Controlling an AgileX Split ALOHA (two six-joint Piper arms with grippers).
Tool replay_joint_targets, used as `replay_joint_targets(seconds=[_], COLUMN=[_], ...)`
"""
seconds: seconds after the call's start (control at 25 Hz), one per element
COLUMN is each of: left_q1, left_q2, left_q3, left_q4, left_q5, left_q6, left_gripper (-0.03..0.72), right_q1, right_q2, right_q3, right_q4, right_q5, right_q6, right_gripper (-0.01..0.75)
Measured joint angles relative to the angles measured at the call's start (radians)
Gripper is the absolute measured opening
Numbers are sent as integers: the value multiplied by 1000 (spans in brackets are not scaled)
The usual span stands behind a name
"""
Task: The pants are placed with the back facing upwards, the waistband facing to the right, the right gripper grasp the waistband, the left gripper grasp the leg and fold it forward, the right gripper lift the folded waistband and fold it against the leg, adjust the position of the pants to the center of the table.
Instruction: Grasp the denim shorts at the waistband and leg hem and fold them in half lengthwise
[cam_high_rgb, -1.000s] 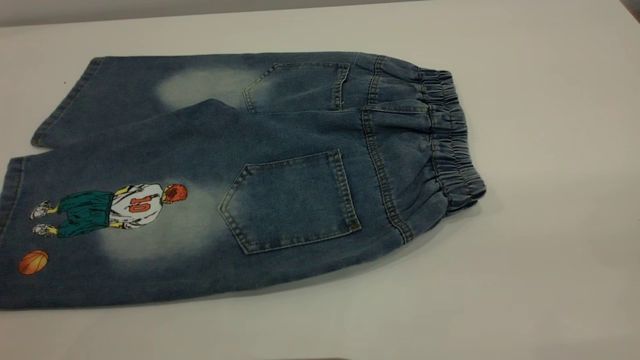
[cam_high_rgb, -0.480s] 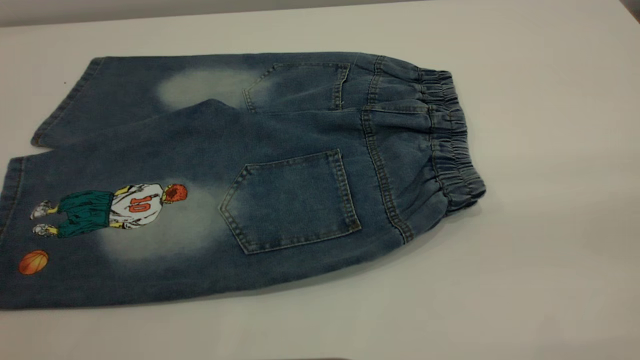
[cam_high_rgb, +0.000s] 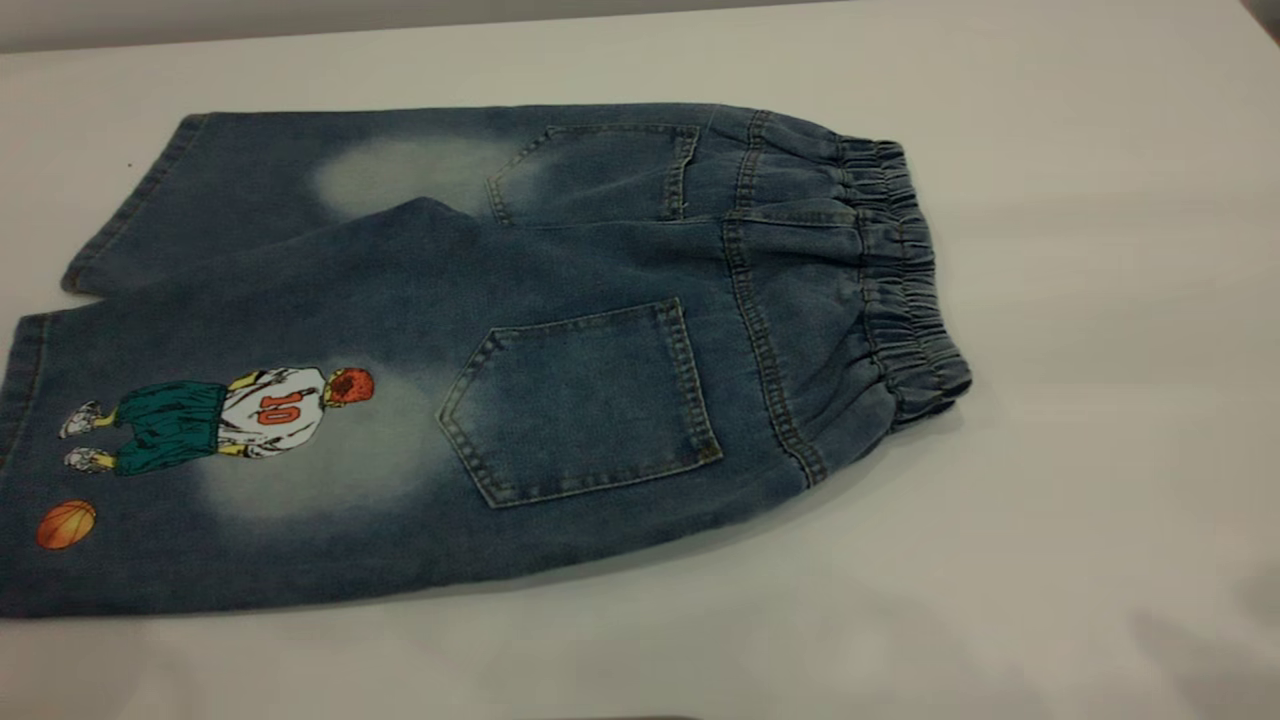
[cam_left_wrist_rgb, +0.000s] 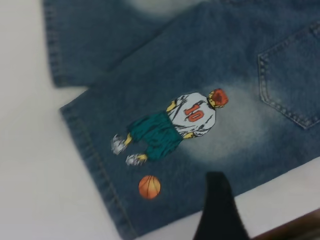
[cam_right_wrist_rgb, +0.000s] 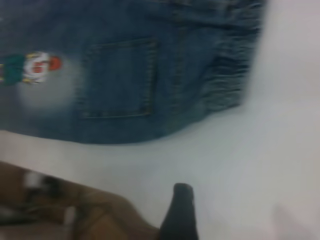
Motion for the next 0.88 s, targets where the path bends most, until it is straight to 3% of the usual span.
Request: replay_joint_targets(seconds=[0.32, 0.52, 0.88], left_q1=[0, 0, 0], left_q2=[301, 426, 577], left_q3=[-1, -30, -63], left_q4=[-144, -259, -421], left_q5=[-156, -186, -208], left_q6=[205, 297, 433], left_gripper=[589, 586, 582], right_q1=[0, 0, 0], right_q2=[458, 749, 1117], right_q3=[0, -5, -28], right_q4=[432, 641, 1017], right_q5=[-34, -36, 97], right_q6=[-296, -457, -751], right_gripper=[594, 594, 593])
